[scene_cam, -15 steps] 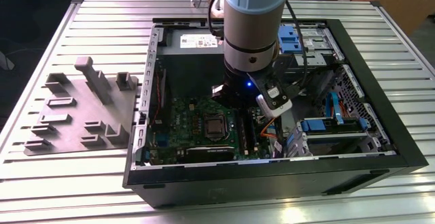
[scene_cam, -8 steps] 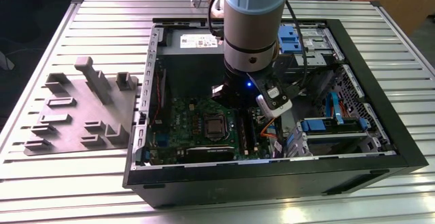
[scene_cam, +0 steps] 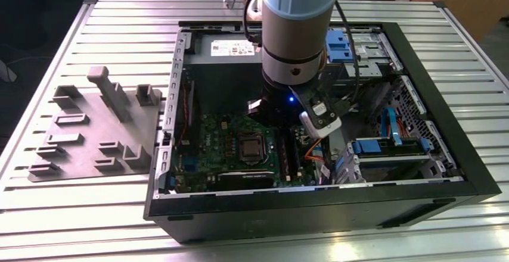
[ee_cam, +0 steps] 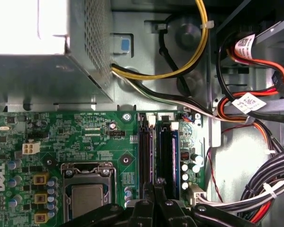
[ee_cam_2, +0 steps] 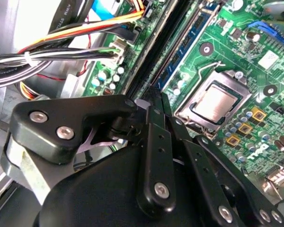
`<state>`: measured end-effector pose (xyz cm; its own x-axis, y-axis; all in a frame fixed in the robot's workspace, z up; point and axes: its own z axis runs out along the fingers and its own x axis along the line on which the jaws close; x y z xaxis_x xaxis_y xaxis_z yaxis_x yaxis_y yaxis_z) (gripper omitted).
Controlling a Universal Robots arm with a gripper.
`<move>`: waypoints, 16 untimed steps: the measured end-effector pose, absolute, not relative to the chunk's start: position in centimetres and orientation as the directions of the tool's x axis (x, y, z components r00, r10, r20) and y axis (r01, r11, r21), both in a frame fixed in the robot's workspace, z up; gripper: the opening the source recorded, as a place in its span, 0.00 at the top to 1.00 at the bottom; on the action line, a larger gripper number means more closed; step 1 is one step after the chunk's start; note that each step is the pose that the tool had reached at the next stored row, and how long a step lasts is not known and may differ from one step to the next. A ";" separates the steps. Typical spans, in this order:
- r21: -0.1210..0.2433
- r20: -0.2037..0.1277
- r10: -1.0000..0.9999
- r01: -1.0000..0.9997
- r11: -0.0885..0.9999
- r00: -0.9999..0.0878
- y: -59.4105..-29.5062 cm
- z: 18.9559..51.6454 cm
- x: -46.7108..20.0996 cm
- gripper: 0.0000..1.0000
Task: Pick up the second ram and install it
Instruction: 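Insert the second ram into the second slot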
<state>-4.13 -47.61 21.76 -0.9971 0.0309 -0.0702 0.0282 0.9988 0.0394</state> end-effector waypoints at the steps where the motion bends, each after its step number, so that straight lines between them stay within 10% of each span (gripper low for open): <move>1: 0.046 -0.070 0.031 0.028 0.999 -0.997 -47.6 21.8 -4.1 0.88; 16: 0.061 -0.070 0.033 0.028 0.998 -0.997 -47.6 21.7 -4.1 0.81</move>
